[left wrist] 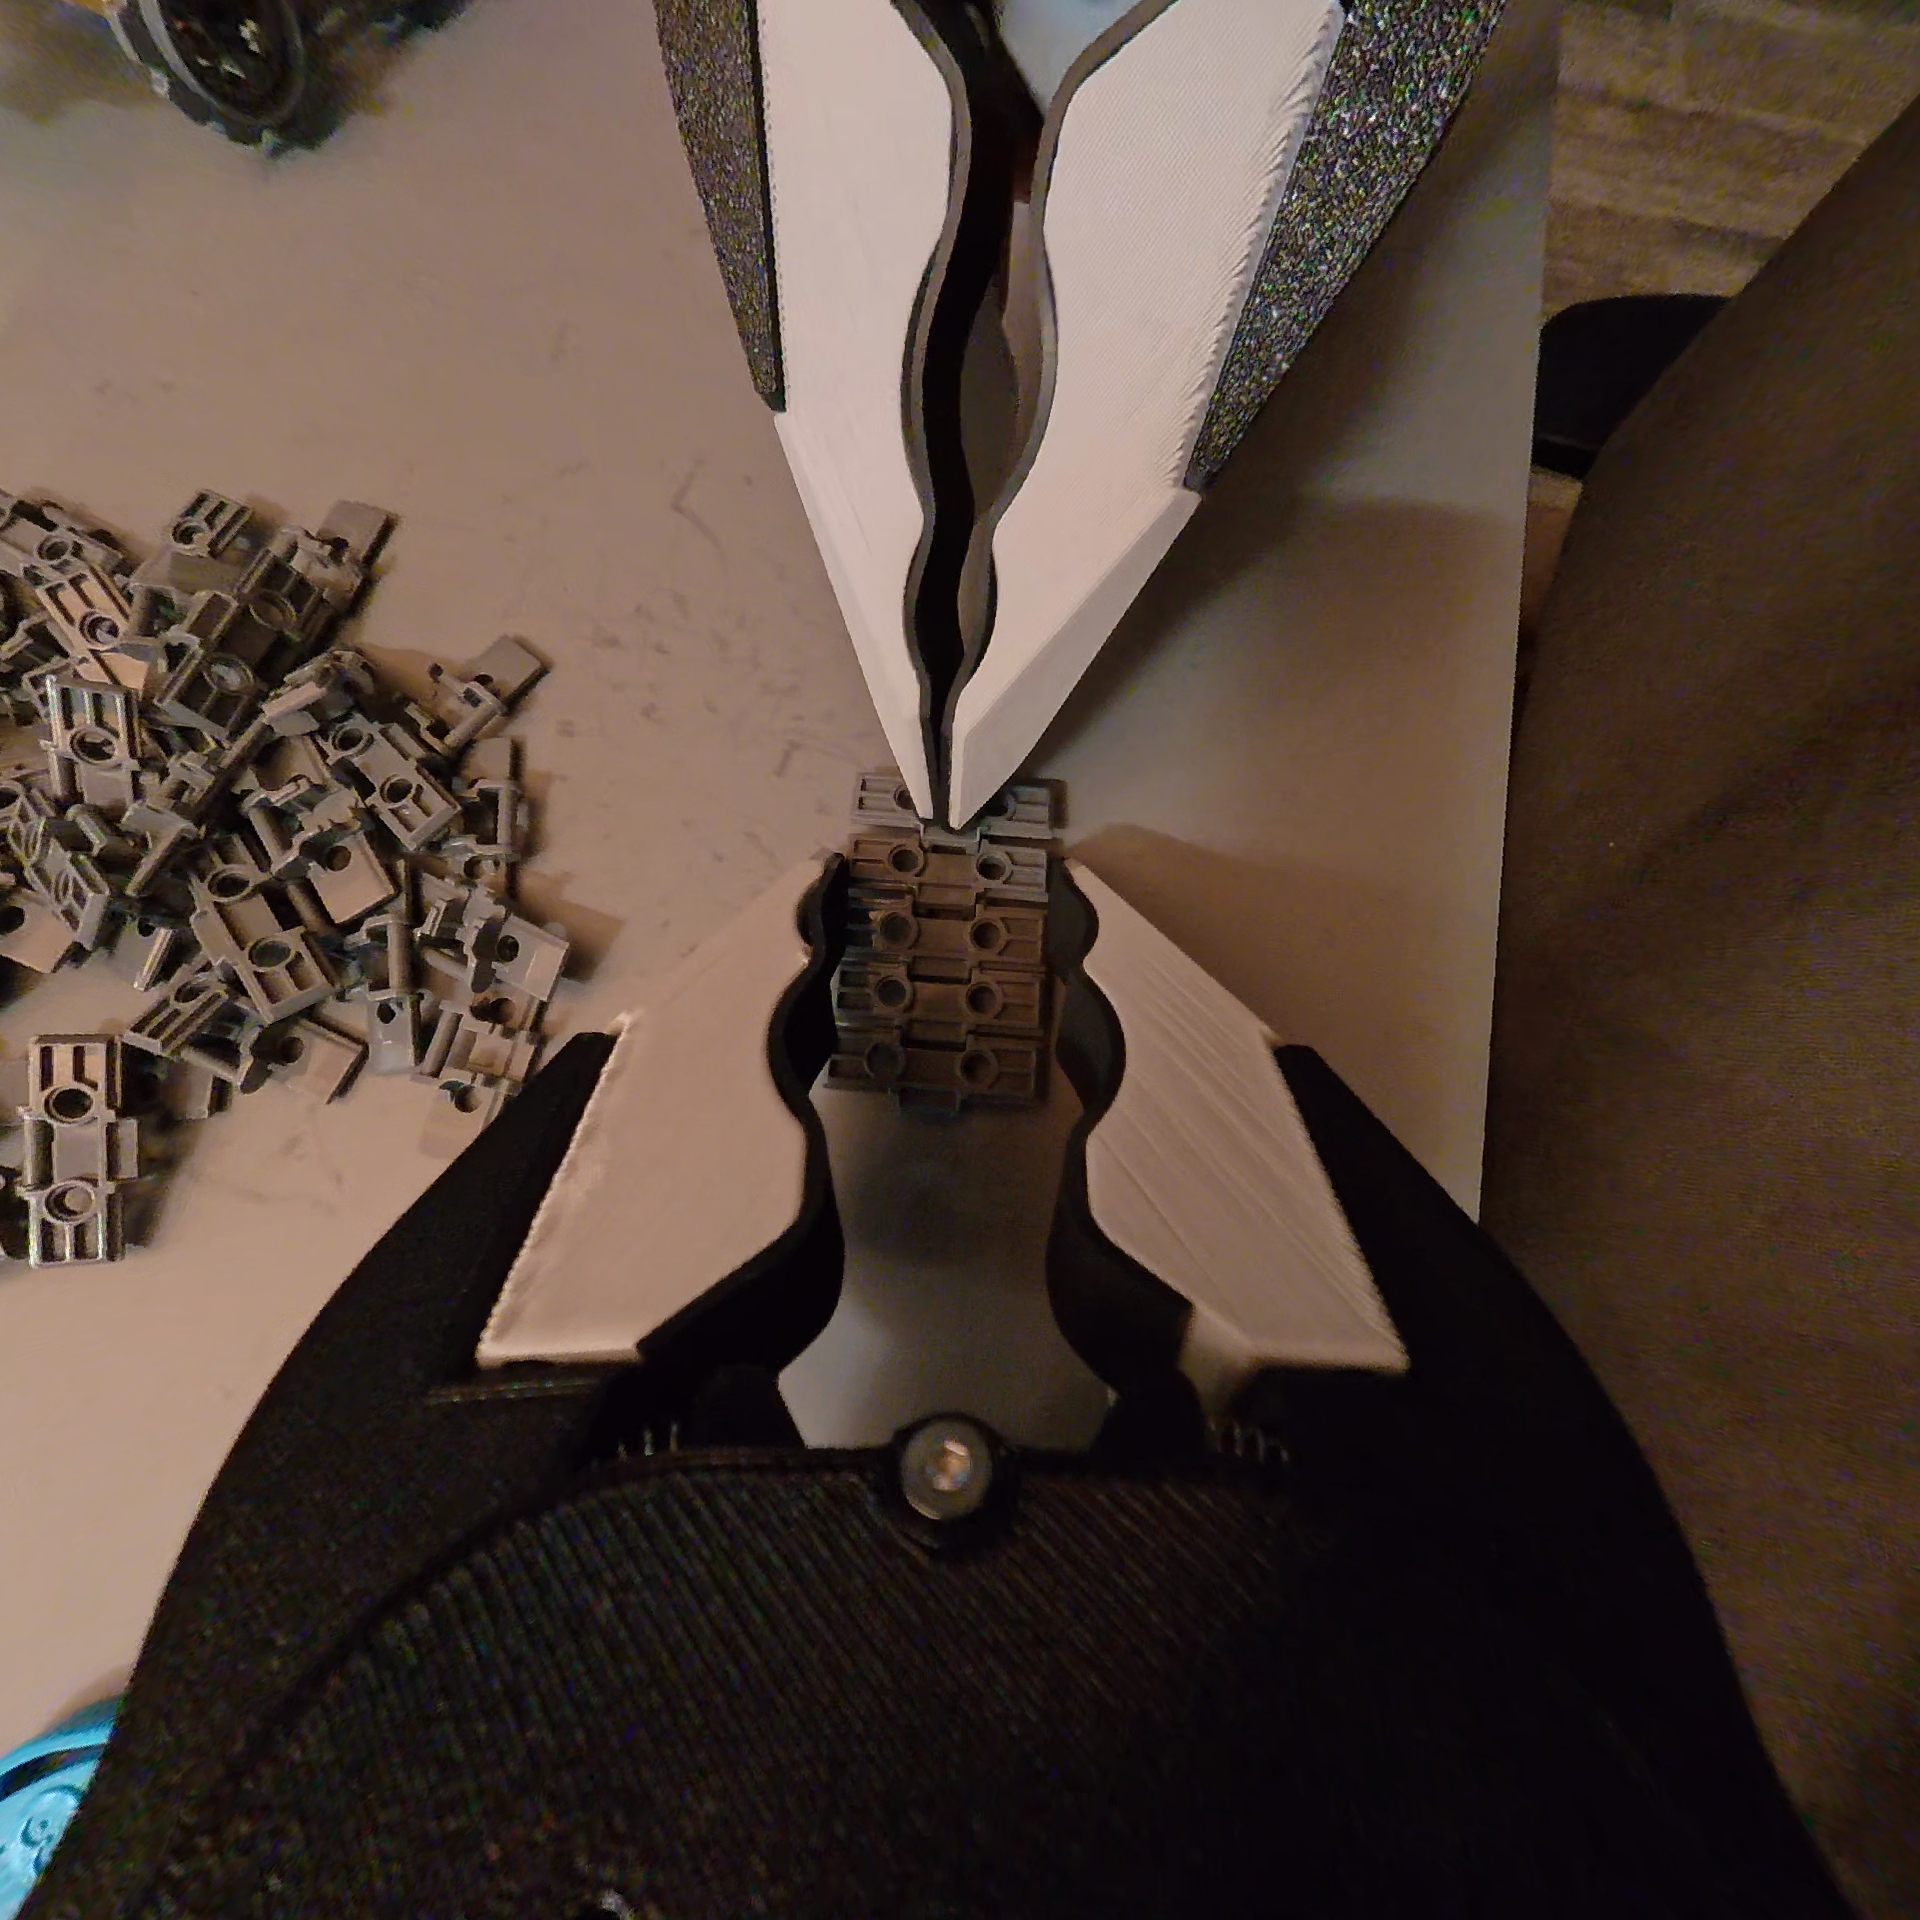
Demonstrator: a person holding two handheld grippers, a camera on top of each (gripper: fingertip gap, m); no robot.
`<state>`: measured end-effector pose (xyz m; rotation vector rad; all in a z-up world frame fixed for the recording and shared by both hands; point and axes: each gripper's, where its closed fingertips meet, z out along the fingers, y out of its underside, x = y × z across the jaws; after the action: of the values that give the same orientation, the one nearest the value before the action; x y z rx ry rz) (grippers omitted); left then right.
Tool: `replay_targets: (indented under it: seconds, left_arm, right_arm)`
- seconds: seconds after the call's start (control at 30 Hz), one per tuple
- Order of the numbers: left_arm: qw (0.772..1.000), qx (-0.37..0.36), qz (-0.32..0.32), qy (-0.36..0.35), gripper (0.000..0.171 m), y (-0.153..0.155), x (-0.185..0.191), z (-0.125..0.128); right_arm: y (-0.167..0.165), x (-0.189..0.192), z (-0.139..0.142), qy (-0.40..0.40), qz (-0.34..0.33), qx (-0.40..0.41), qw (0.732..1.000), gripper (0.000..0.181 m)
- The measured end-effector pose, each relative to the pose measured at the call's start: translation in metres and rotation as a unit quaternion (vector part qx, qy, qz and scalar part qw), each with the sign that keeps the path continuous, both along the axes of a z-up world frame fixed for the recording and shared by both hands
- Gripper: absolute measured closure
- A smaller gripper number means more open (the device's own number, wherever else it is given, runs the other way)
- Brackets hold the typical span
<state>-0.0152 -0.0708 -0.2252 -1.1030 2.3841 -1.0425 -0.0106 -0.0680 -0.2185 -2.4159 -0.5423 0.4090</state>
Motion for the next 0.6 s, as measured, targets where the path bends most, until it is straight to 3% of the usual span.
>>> replay_targets:
  seconds: [0.43, 0.6]
  left_arm:
    - [1.0, 0.003, -0.001, 0.0, 0.135, -0.0002, 0.0005, -0.0005]
    - [1.0, 0.003, -0.001, -0.001, 0.134, 0.0, 0.0008, -0.0002]
  right_arm:
    - [0.0009, -0.0008, -0.0023, -0.041, -0.003, -0.051, 0.998, 0.181]
    - [0.0013, -0.0006, -0.0018, -0.044, -0.008, -0.034, 0.998, 0.181]
